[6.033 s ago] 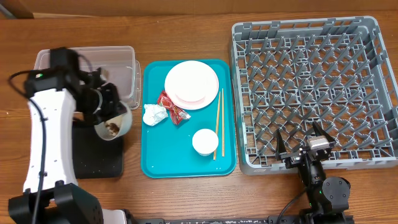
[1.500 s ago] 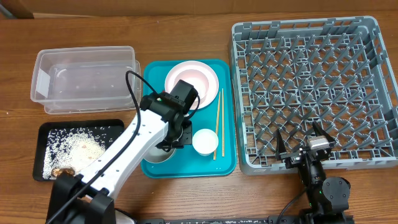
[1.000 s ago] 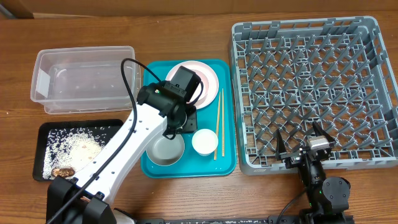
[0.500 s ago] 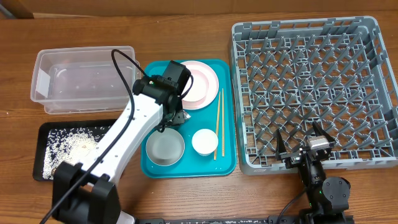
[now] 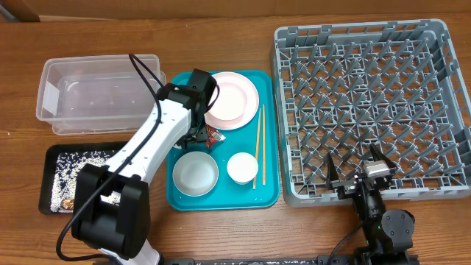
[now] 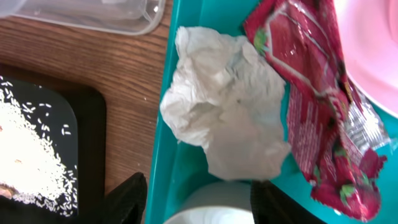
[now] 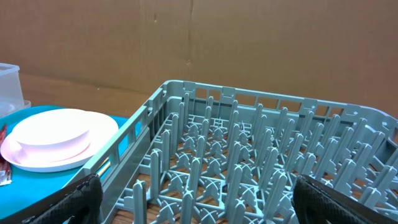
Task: Sort waste into correct bins and load items into the dishwasher
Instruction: 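Lower the left gripper onto the white tissue and grasp it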
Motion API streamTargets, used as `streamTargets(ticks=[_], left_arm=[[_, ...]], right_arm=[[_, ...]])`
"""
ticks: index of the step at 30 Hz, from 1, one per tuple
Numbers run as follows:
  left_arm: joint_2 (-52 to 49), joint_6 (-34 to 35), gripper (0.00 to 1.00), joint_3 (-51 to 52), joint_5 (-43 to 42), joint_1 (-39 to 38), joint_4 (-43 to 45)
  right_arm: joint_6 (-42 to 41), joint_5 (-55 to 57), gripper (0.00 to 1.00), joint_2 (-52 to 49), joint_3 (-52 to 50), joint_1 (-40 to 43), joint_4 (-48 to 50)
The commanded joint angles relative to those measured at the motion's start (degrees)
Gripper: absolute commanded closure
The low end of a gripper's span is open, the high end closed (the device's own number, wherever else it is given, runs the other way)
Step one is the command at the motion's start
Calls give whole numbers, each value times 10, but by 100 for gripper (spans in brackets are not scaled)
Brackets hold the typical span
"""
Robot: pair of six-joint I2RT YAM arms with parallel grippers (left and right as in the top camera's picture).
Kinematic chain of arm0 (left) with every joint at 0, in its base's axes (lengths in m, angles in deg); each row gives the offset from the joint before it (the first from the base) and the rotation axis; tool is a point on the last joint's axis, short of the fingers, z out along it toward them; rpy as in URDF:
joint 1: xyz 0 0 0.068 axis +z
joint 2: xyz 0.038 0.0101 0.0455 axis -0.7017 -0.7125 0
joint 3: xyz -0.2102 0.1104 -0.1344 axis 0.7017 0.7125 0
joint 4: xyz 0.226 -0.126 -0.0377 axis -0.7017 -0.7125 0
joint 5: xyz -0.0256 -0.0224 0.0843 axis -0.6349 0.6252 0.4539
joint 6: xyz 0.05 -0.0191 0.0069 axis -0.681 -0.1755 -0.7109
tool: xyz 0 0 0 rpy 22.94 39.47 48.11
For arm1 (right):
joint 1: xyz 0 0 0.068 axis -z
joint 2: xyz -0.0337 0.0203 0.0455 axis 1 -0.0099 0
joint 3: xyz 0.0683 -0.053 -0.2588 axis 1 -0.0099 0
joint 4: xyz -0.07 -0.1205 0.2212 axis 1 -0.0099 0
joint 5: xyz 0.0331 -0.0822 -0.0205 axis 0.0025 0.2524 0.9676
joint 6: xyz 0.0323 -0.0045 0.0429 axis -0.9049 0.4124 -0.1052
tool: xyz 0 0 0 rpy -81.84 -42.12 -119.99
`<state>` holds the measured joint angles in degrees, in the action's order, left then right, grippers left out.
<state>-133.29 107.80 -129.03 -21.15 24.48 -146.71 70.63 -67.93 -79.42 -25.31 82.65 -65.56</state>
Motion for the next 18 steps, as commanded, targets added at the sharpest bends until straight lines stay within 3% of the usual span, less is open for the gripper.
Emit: streamTargets(ticks=[1,18], left_arm=[[-13,-9,42,-6,14,7,9],[-16,-66,39,-5,12,7,32]], right_arm=[[2,1,0,7,-6,-3,5],[2,1,0,7,-6,-3,5]])
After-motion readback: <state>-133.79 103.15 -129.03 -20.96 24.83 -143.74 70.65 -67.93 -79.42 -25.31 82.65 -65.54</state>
